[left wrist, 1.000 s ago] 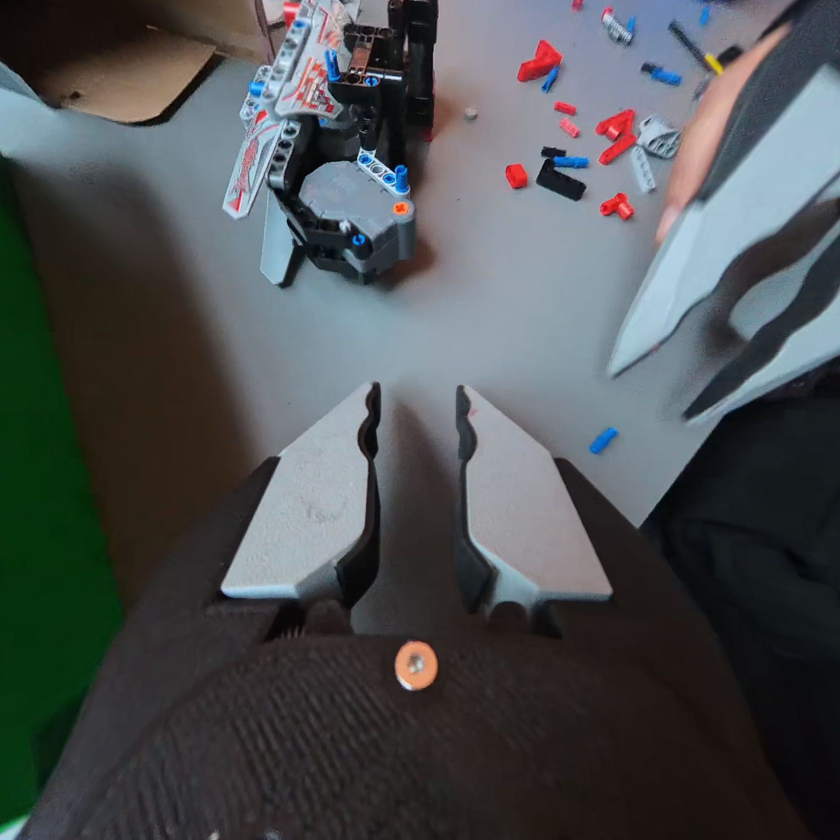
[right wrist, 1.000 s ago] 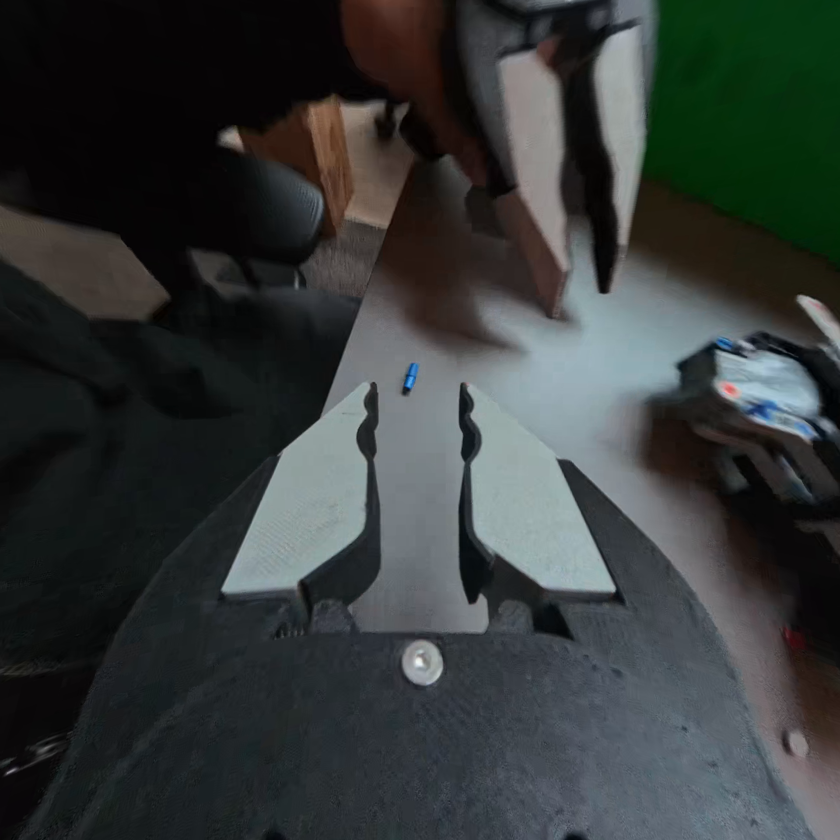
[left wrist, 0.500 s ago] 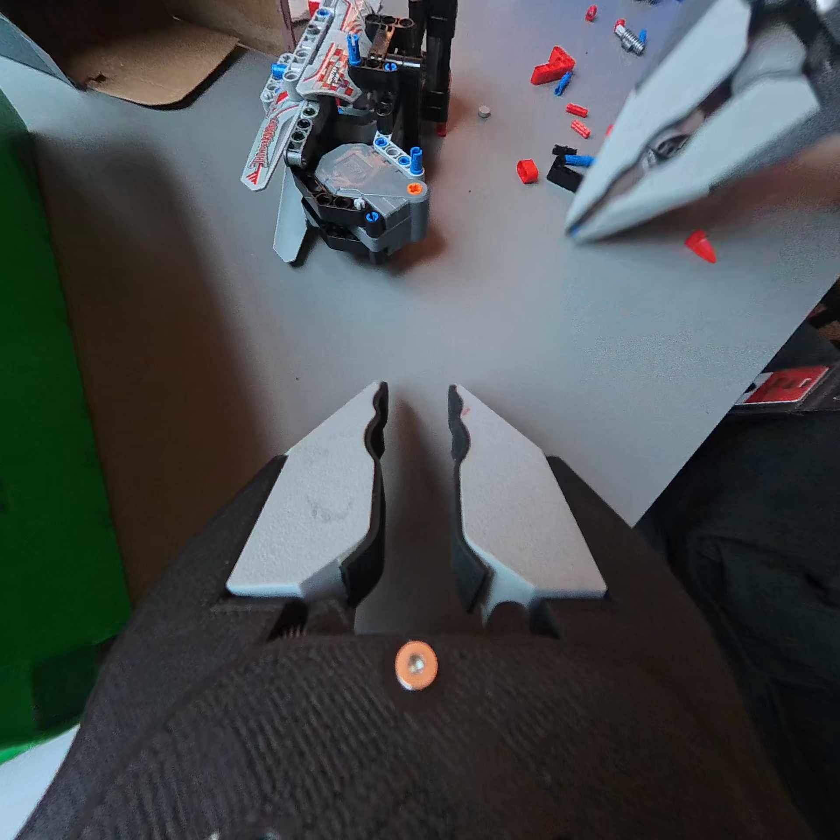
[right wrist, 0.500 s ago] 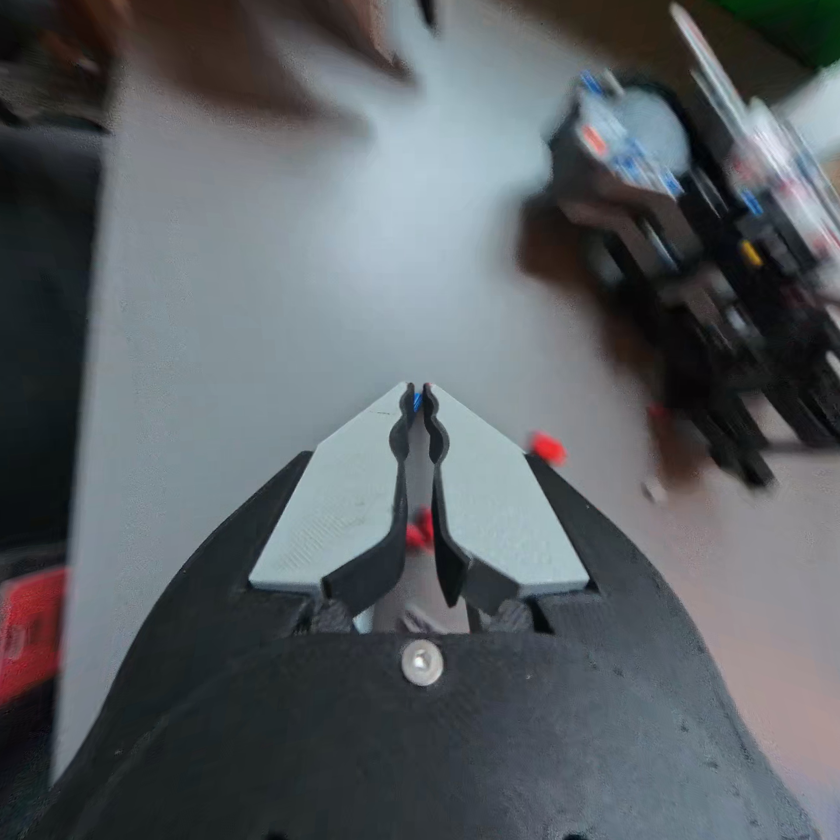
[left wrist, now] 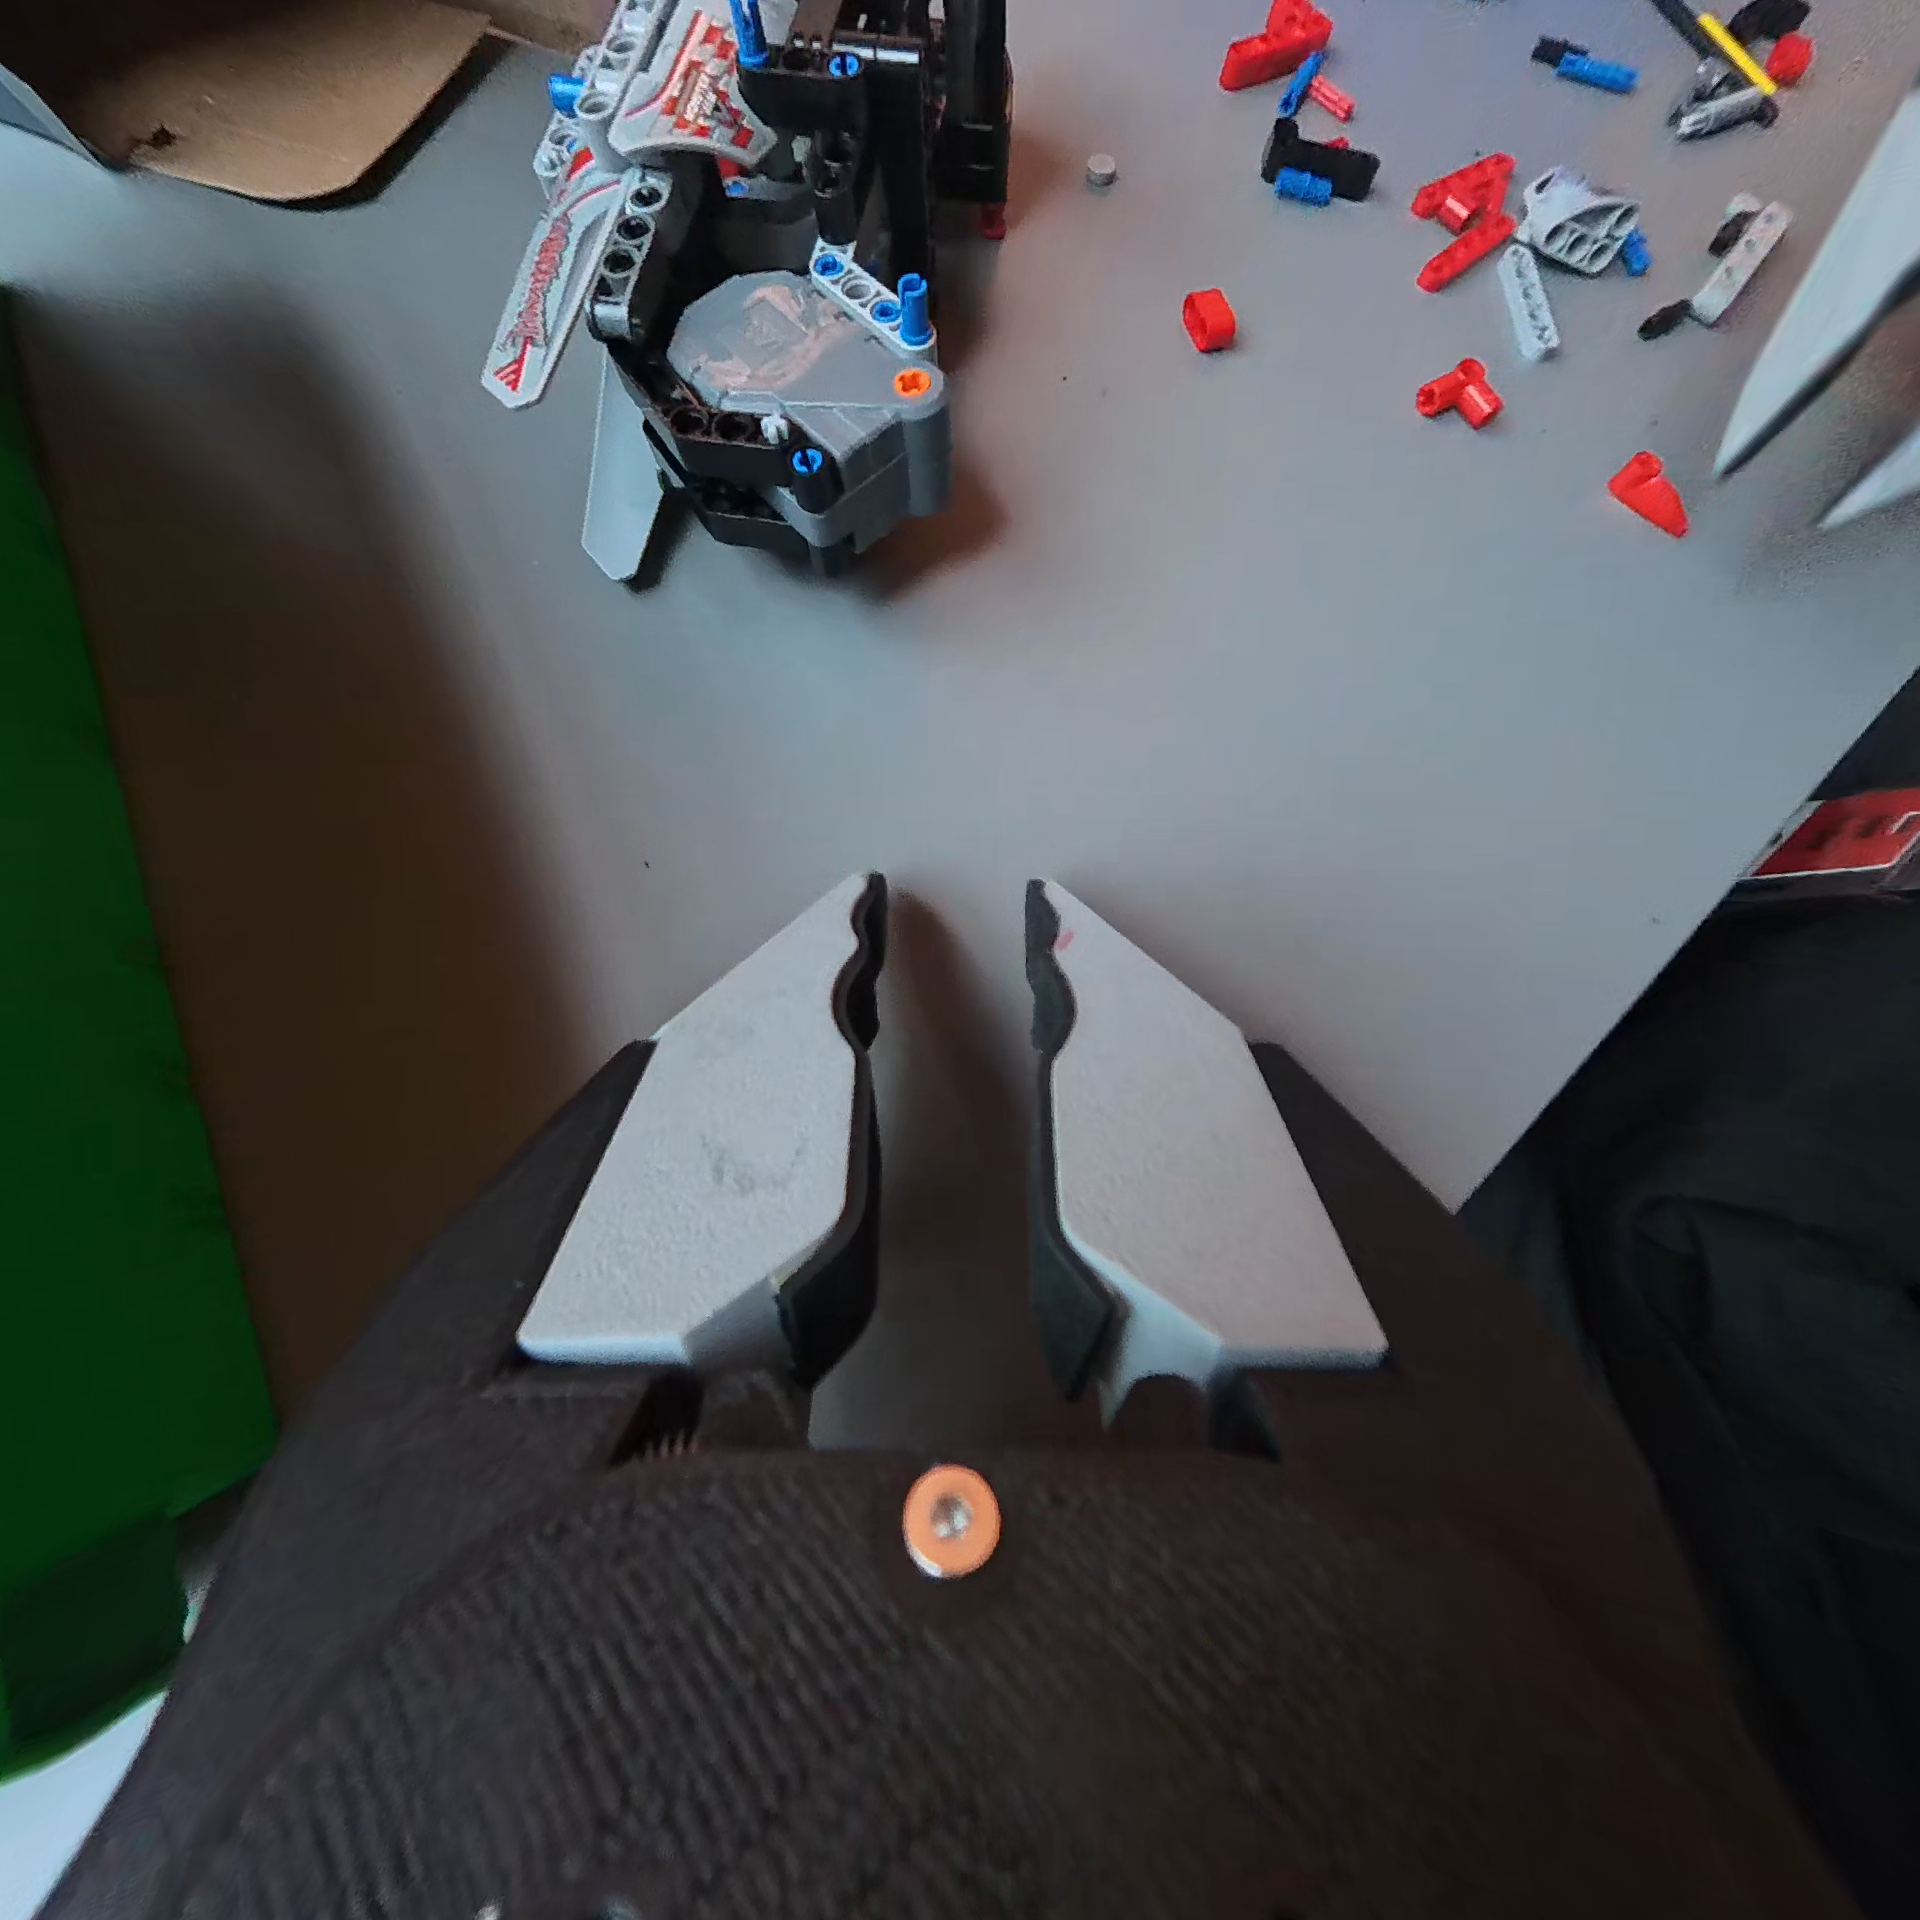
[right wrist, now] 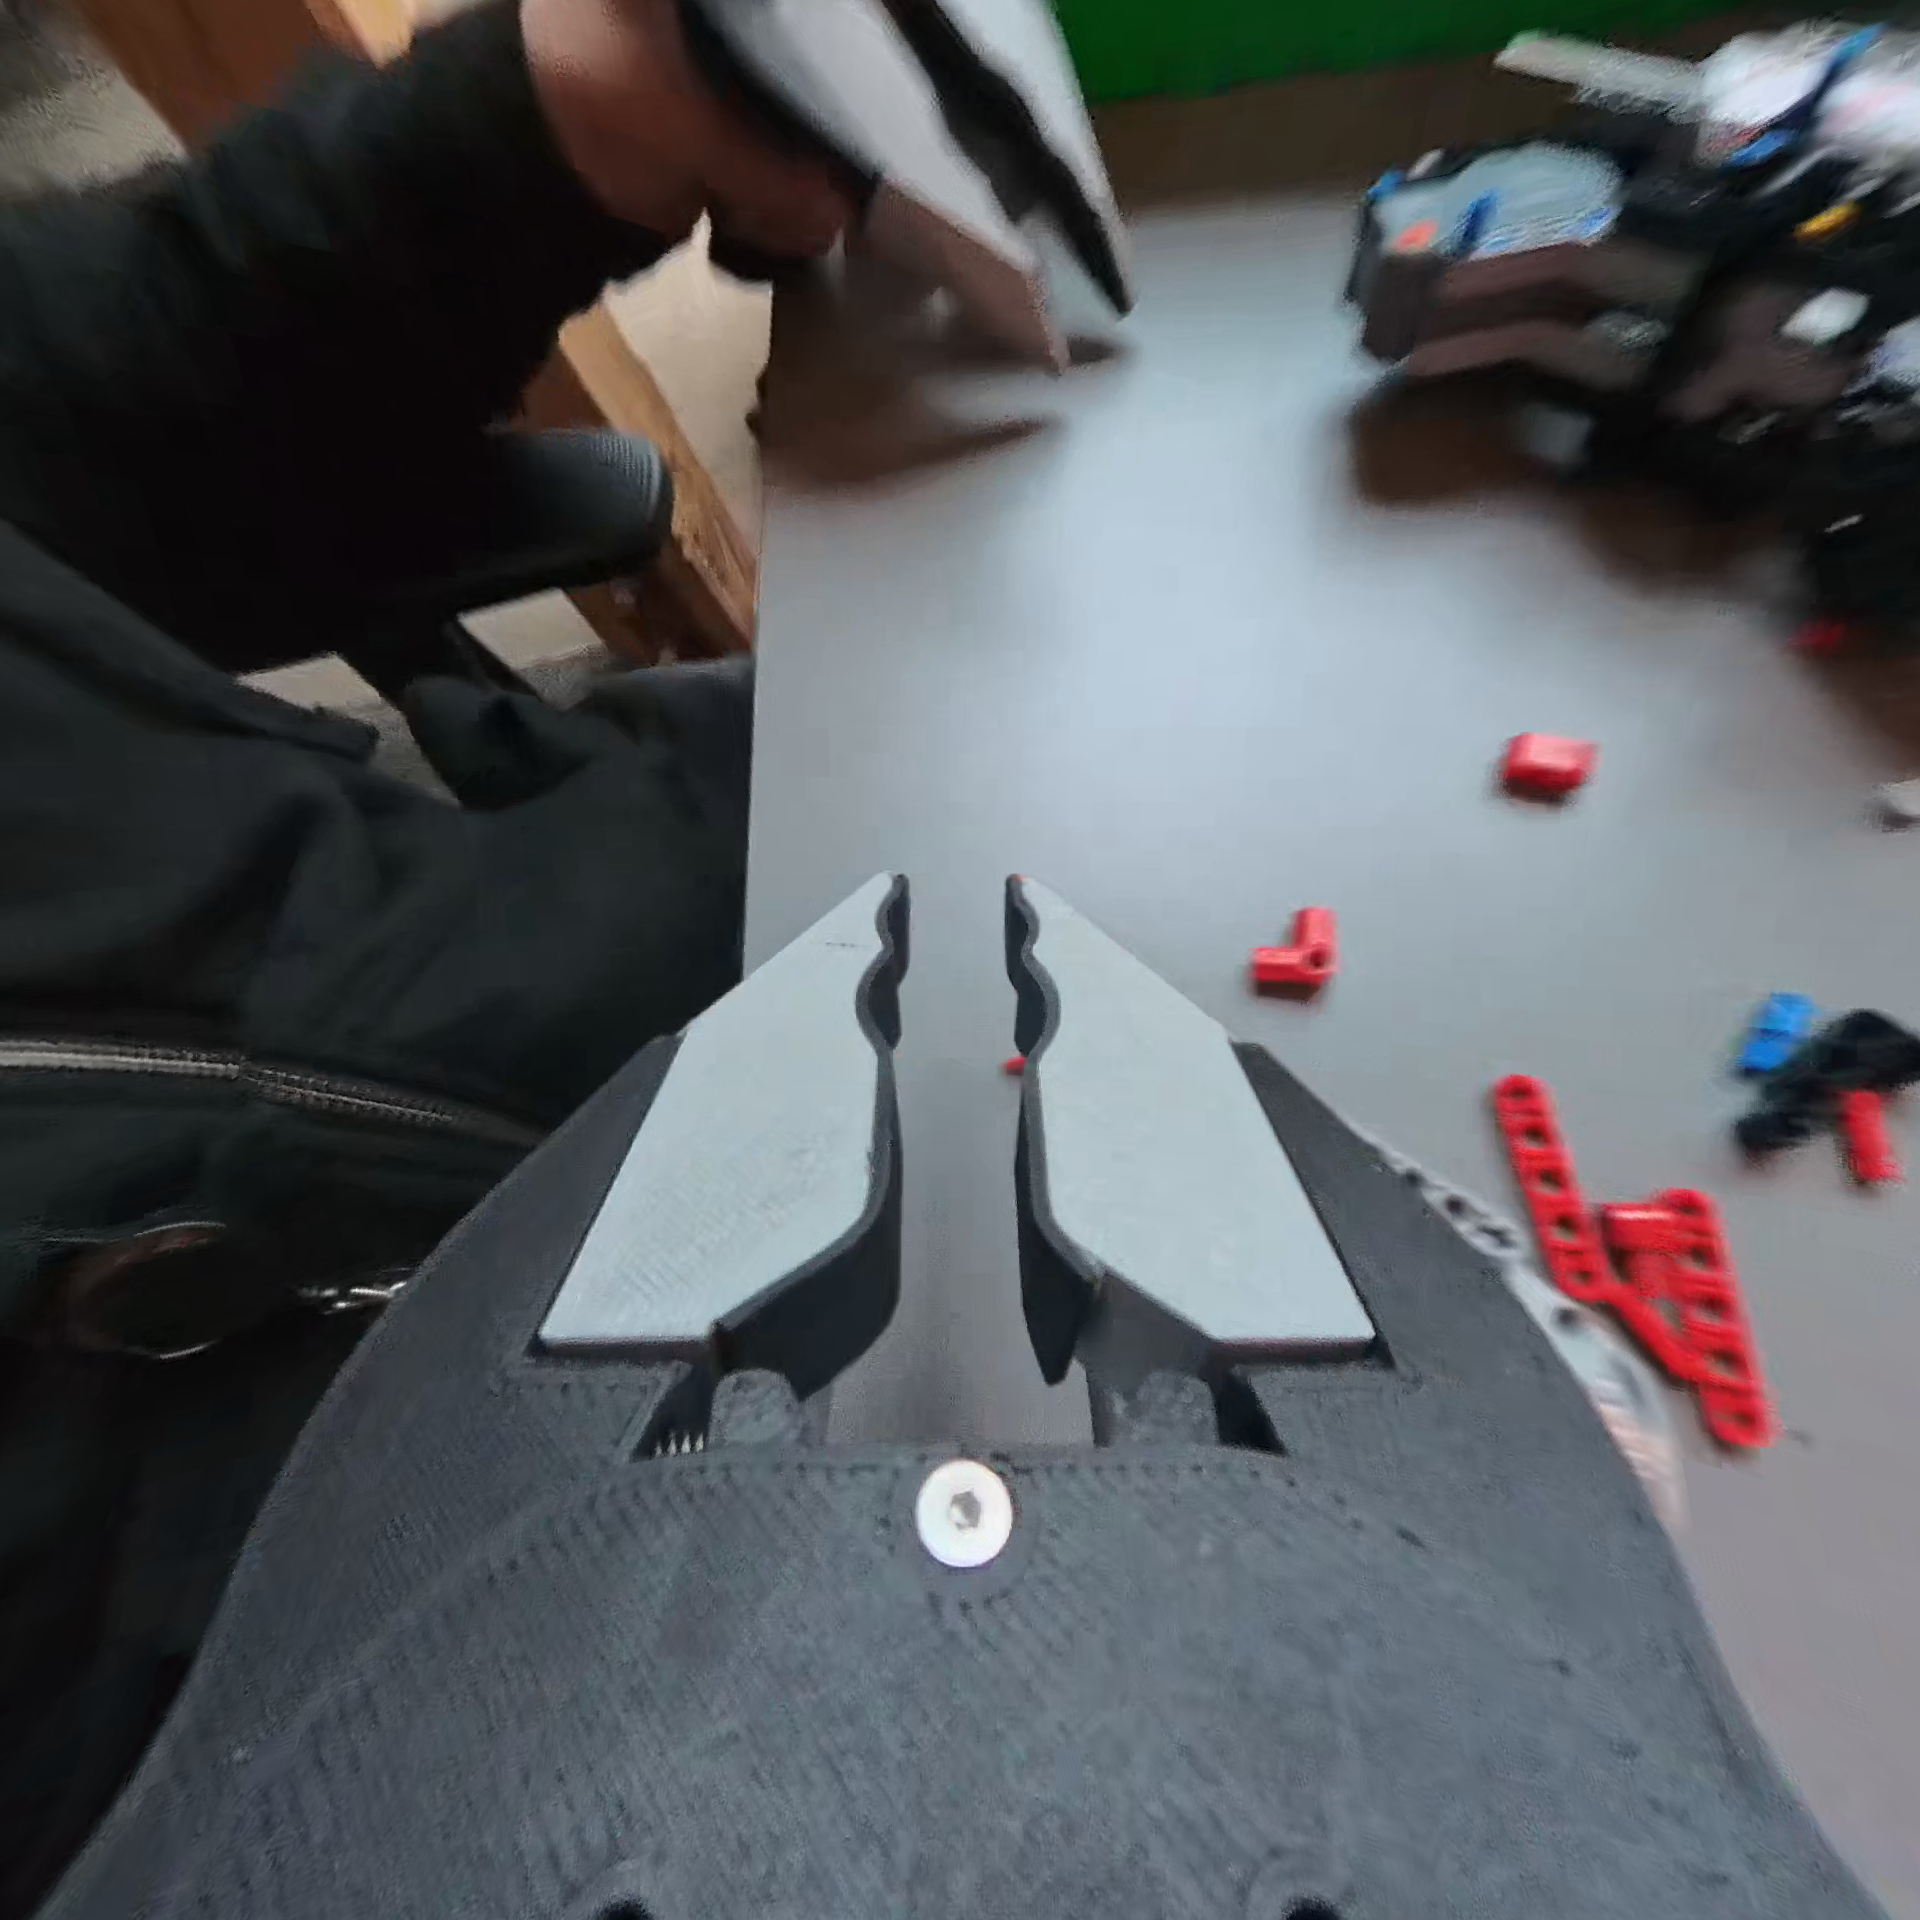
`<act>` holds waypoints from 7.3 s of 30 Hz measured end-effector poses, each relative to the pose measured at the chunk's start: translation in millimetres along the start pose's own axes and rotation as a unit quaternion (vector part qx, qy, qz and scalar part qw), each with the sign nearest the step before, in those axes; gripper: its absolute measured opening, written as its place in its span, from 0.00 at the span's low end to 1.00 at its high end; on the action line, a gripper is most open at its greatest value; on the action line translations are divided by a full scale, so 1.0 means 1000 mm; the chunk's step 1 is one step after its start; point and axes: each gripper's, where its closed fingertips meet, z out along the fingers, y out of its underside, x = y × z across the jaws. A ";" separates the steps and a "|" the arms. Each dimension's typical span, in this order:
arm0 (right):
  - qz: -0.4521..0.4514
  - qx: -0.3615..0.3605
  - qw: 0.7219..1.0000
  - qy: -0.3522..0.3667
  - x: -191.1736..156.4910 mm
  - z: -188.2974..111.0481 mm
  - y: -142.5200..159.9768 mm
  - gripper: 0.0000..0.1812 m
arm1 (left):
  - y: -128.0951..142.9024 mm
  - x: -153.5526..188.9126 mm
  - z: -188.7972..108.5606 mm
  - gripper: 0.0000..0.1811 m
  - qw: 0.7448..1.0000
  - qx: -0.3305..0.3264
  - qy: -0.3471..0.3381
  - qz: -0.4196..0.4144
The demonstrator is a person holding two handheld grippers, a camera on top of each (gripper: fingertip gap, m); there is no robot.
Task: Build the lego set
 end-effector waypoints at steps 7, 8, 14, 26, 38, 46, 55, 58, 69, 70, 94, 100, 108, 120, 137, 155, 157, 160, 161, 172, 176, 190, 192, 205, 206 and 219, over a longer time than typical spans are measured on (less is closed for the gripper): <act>-0.074 -0.055 0.971 0.220 0.092 -0.023 0.032 0.00 | 0.000 0.000 0.000 0.12 1.000 0.000 0.001 -0.001; -0.044 -0.057 0.972 0.222 0.104 -0.031 0.035 0.00 | 0.001 0.001 0.001 0.12 1.000 -0.003 0.002 0.000; 0.023 0.075 0.989 0.127 0.073 -0.051 -0.008 0.07 | 0.001 0.000 0.002 0.12 1.000 -0.006 -0.002 0.001; -0.038 -0.044 0.981 0.185 0.091 -0.009 0.019 0.03 | 0.002 0.001 0.002 0.12 1.000 -0.009 -0.002 0.003; 0.045 0.102 0.963 0.246 0.113 -0.179 -0.031 0.15 | -0.029 -0.002 0.010 0.24 0.999 0.047 -0.022 -0.005; 0.082 0.041 0.968 0.232 0.038 -0.233 0.061 0.18 | -0.038 0.015 0.008 0.22 0.995 0.077 -0.027 0.063; 0.130 -0.055 0.958 0.248 0.010 -0.201 0.181 0.14 | -0.034 0.030 0.023 0.20 0.993 0.041 -0.026 0.111; 0.123 -0.033 0.959 0.254 0.016 -0.194 0.181 0.10 | -0.031 0.030 0.026 0.20 0.993 0.028 -0.026 0.111; 0.085 0.045 0.902 0.420 0.133 -0.317 0.111 0.00 | -0.027 0.029 0.030 0.19 0.994 0.010 -0.019 0.104; 0.091 0.040 0.896 0.432 0.155 -0.334 0.108 0.00 | -0.027 0.030 0.030 0.19 0.994 0.008 -0.018 0.104; 0.311 0.191 0.886 0.288 0.233 -0.355 0.112 0.24 | -0.035 0.033 0.022 0.17 0.993 0.047 -0.014 0.110; 0.172 0.250 0.934 0.187 0.160 -0.268 -0.028 0.25 | -0.049 -0.001 0.015 0.29 0.996 0.064 -0.066 -0.004; 0.197 0.111 0.972 0.058 0.203 -0.046 -0.105 0.27 | -0.092 -0.052 0.006 0.38 0.984 0.110 -0.038 -0.134; 0.262 0.041 0.956 -0.124 0.198 0.032 -0.108 0.17 | -0.092 -0.050 0.060 0.14 0.984 0.065 0.088 -0.141; 0.103 0.086 0.990 -0.044 0.192 0.012 -0.124 0.26 | -0.094 -0.048 -0.030 0.09 0.937 0.134 -0.271 0.178; -0.018 -0.054 0.988 0.142 0.214 -0.022 -0.062 0.02 | -0.074 -0.009 -0.009 0.02 0.973 0.168 -0.131 0.085; -0.024 -0.016 0.982 0.189 0.201 -0.071 -0.073 0.02 | -0.074 -0.004 -0.008 0.02 0.975 0.164 -0.120 0.087; -0.020 0.038 0.950 0.310 0.195 -0.178 -0.078 0.02 | -0.080 0.002 -0.008 0.02 0.978 0.171 -0.101 0.067; -0.010 0.050 0.933 0.356 0.199 -0.217 -0.073 0.02 | -0.084 0.004 -0.008 0.02 0.979 0.176 -0.092 0.056; 0.199 -0.027 0.872 0.446 0.252 -0.325 0.109 0.14 | -0.089 0.010 0.007 0.07 0.977 0.174 -0.102 0.063; 0.193 0.011 0.875 0.444 0.228 -0.327 0.098 0.19 | -0.083 0.008 0.010 0.14 0.978 0.172 -0.108 0.052; 0.220 -0.020 0.944 0.246 0.119 -0.178 0.136 0.30 | -0.091 0.145 0.055 0.09 0.988 0.043 0.085 0.123; 0.202 -0.004 0.952 0.231 0.121 -0.165 0.126 0.30 | -0.083 0.148 0.084 0.14 0.986 -0.003 0.086 0.142; 0.062 0.010 0.990 0.124 0.098 -0.126 0.077 0.31 | -0.115 0.160 0.162 0.12 0.975 -0.023 0.124 0.182; 0.055 0.005 0.991 0.125 0.096 -0.127 0.078 0.33 | -0.114 0.160 0.159 0.13 0.975 -0.019 0.129 0.179; -0.012 -0.050 0.982 0.180 0.109 -0.102 0.086 0.08 | -0.107 0.157 0.154 0.07 0.974 -0.024 0.141 0.178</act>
